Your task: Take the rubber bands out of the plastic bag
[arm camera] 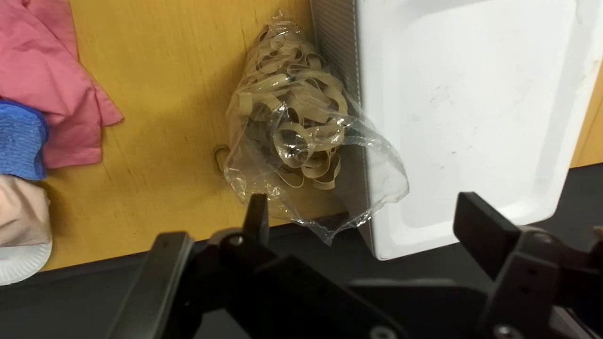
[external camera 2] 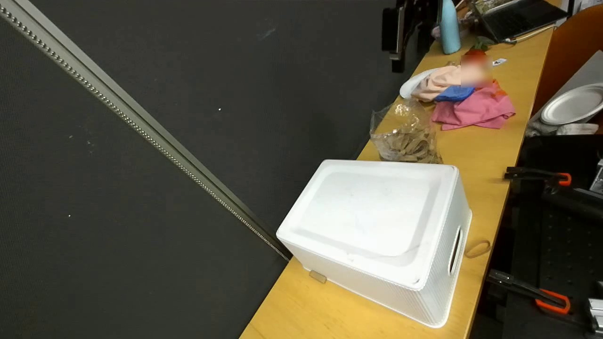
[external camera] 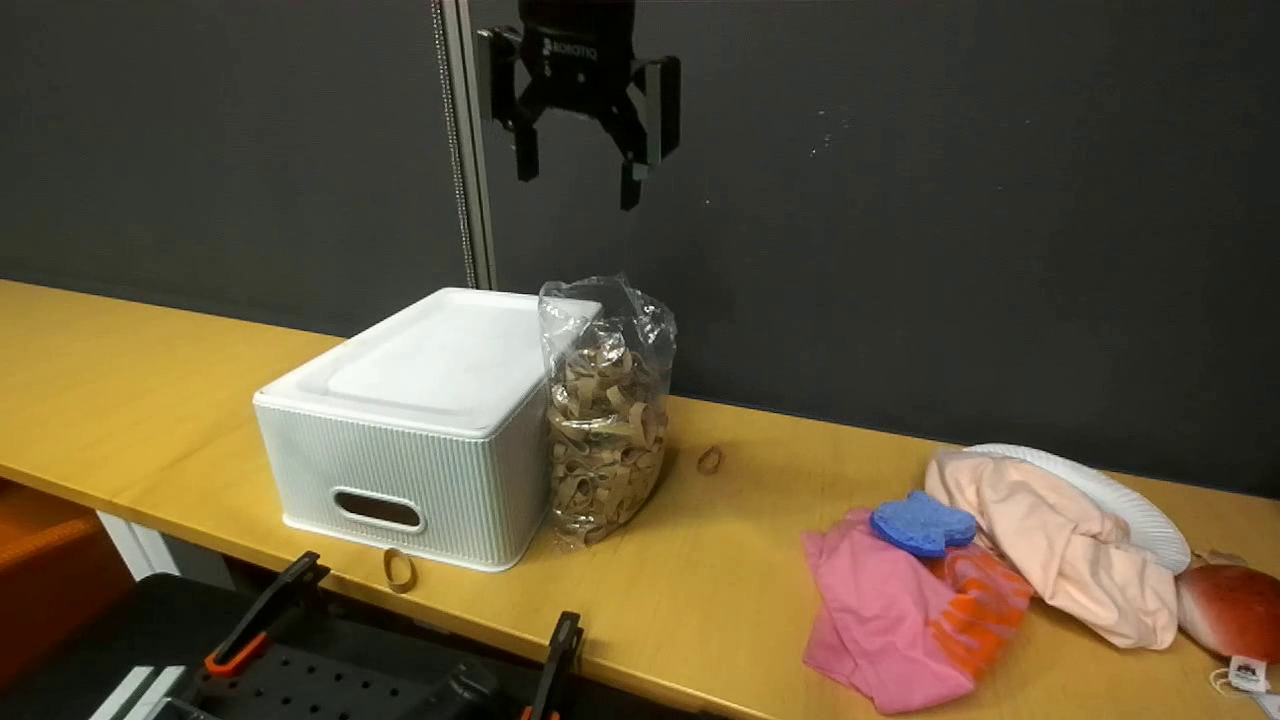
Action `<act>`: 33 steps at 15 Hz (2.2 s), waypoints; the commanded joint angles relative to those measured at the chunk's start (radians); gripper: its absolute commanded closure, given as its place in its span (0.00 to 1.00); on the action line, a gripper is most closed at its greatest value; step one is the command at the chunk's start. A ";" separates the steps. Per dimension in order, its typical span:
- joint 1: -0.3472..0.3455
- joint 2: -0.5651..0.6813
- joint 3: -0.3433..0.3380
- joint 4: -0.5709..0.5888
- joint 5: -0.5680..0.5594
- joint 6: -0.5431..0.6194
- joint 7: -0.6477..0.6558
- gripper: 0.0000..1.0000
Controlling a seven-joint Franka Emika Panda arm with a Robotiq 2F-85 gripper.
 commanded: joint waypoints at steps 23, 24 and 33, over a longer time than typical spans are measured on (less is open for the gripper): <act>-0.043 0.369 0.071 0.197 0.123 0.004 -0.104 1.00; -0.046 0.369 0.070 0.193 0.122 0.003 -0.104 1.00; -0.076 0.423 0.071 0.178 0.121 0.027 -0.124 1.00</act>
